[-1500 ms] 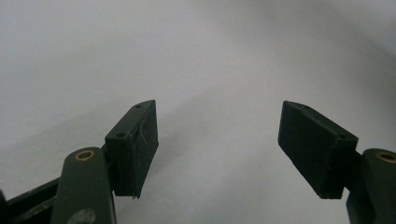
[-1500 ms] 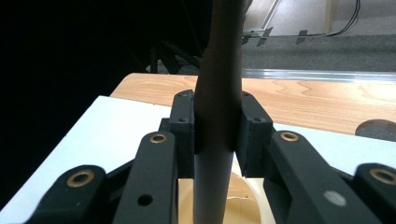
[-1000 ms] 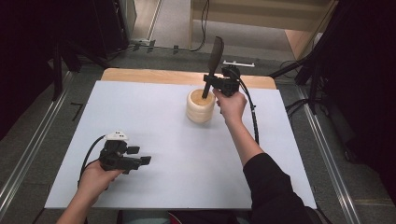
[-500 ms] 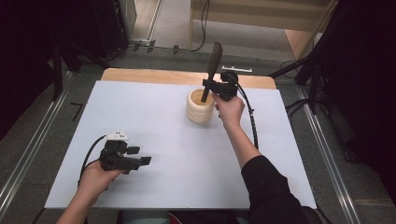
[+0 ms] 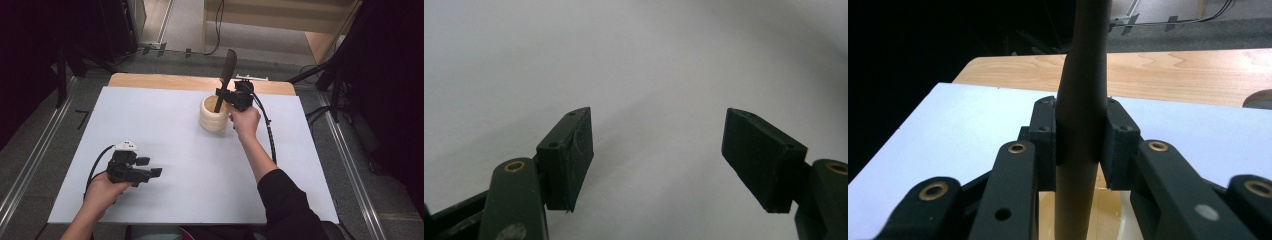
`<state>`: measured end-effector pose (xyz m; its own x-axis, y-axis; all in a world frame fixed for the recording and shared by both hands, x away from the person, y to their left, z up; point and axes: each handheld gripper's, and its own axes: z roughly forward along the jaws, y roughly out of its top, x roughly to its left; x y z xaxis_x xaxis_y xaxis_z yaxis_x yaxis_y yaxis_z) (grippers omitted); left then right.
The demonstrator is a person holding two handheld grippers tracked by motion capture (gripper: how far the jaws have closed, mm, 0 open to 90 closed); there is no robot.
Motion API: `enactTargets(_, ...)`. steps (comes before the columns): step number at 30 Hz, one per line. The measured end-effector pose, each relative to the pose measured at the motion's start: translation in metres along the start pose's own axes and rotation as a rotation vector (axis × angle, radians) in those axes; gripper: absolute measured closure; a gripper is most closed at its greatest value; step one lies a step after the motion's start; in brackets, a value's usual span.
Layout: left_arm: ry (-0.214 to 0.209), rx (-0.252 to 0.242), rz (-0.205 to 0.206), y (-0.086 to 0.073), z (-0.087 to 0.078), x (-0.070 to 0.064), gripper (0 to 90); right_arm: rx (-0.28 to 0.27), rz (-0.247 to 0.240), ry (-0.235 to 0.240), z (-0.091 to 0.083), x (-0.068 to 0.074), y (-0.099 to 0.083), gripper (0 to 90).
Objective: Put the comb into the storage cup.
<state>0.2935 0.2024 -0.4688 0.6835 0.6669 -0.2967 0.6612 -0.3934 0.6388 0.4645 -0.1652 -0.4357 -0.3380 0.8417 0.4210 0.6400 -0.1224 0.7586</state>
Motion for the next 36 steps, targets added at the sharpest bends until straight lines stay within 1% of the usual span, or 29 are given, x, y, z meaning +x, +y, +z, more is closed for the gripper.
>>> enactTargets(8, 0.0, 0.0, 0.001, 0.0, 0.0, 0.0, 29.5, -0.003, -0.011, -0.001, 0.002, -0.001, -0.005, 69.7)
enactTargets(12, -0.003, -0.001, 0.001, 0.0, 0.0, 0.0, 29.5, -0.015, -0.025, 0.002, 0.002, 0.0, -0.008, 69.7)
enactTargets(16, 0.0, 0.002, 0.001, 0.0, 0.0, 0.0, 29.5, -0.012, -0.038, 0.002, 0.002, 0.002, -0.009, 69.6)
enactTargets(19, -0.004, -0.003, 0.0, 0.0, 0.0, 0.0, 29.5, -0.016, -0.046, 0.003, 0.002, 0.003, -0.009, 69.5)
enactTargets(21, -0.001, 0.0, 0.001, 0.0, 0.0, 0.001, 29.6, -0.016, -0.074, -0.001, 0.002, 0.004, -0.009, 69.5)
enactTargets(23, -0.002, -0.002, 0.002, 0.001, 0.0, 0.001, 29.6, -0.03, -0.132, -0.008, 0.0, 0.006, -0.01, 69.2)
enactTargets(24, -0.002, -0.002, 0.002, 0.001, 0.0, 0.001, 29.5, -0.034, -0.155, -0.012, -0.001, 0.006, -0.01, 67.6)
enactTargets(25, -0.005, 0.003, 0.004, 0.001, 0.001, 0.0, 29.6, -0.046, -0.171, -0.004, -0.003, 0.006, -0.011, 59.3)
enactTargets(26, -0.003, 0.005, 0.005, 0.0, 0.001, 0.0, 29.5, -0.064, -0.178, 0.022, -0.005, 0.005, -0.011, 49.0)
enactTargets(27, -0.002, 0.006, 0.005, 0.001, 0.001, 0.0, 29.5, -0.071, -0.179, 0.029, -0.007, 0.004, -0.01, 42.4)
enactTargets(28, -0.002, 0.006, 0.005, 0.001, 0.001, 0.0, 29.6, -0.071, -0.179, 0.029, -0.007, 0.004, -0.01, 42.4)
enactTargets(29, -0.003, 0.003, 0.004, 0.001, 0.001, 0.0, 29.6, -0.077, -0.178, 0.021, -0.01, 0.003, -0.009, 33.2)
enactTargets(31, -0.007, -0.002, 0.003, 0.001, 0.001, 0.0, 29.6, -0.075, -0.182, 0.008, -0.014, 0.0, -0.008, 31.0)
enactTargets(33, -0.002, 0.004, 0.005, 0.001, 0.002, -0.001, 29.6, -0.068, -0.184, 0.0, -0.016, -0.003, -0.008, 29.0)
enactTargets(34, -0.004, 0.004, 0.005, 0.001, 0.002, -0.001, 29.5, -0.059, -0.175, 0.006, -0.017, -0.005, -0.008, 28.5)
enactTargets(36, -0.005, 0.004, 0.004, 0.001, 0.002, 0.0, 29.5, -0.053, -0.171, 0.004, -0.018, -0.007, -0.008, 28.2)
